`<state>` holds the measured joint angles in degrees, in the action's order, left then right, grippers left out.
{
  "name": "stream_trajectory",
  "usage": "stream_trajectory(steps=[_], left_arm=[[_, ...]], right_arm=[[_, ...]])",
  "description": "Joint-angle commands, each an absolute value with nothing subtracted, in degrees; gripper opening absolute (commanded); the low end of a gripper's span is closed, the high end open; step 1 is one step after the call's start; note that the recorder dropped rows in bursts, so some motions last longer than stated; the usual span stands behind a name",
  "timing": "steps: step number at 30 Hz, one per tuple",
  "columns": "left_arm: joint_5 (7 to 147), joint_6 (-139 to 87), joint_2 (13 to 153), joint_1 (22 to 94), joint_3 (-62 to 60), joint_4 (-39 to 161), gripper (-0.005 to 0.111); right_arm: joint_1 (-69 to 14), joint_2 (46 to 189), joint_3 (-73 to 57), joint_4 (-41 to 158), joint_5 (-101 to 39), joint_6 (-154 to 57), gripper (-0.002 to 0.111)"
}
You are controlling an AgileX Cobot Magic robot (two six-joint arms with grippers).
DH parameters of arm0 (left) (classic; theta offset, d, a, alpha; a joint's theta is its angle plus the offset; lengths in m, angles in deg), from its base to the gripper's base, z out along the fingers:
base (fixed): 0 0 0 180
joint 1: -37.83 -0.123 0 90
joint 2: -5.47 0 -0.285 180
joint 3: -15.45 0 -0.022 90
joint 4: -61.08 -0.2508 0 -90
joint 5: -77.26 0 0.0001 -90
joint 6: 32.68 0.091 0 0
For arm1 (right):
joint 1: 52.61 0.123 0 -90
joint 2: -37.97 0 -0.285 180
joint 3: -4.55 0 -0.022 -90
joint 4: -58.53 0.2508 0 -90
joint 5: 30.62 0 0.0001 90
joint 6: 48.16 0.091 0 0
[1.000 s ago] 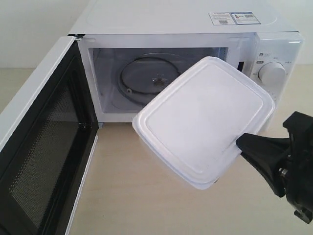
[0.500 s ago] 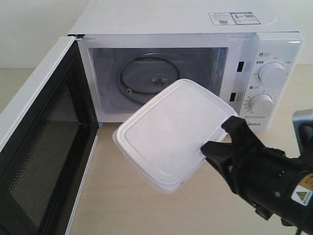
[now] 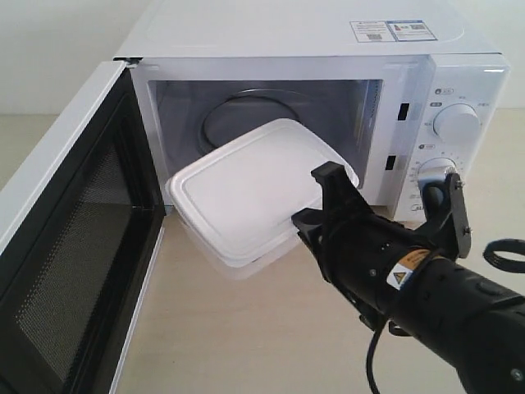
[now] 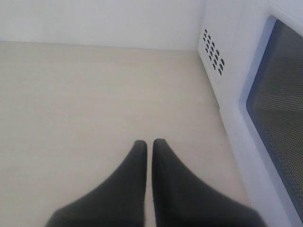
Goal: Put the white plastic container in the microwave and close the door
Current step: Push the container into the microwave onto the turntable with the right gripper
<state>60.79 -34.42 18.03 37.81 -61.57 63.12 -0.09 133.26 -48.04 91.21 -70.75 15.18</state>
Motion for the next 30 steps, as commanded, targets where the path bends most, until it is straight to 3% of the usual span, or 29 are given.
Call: stream_trajectory(steps=[1, 20, 30], left_arm=[[61.0, -34.4, 17.6, 37.4, -61.8, 63.0, 0.004], [61.0, -34.4, 17.6, 37.4, -61.8, 63.0, 0.004], [61.0, -34.4, 17.6, 37.4, -61.8, 63.0, 0.004]], right_arm=[[-0.1, 135.8, -45.0, 94.0, -73.7, 14.3, 0.0], [-0.2, 145.9, -32.7, 105.9, -75.0, 5.2, 0.0], [-4.3, 147.0, -27.4, 106.3, -72.3, 3.3, 0.0]])
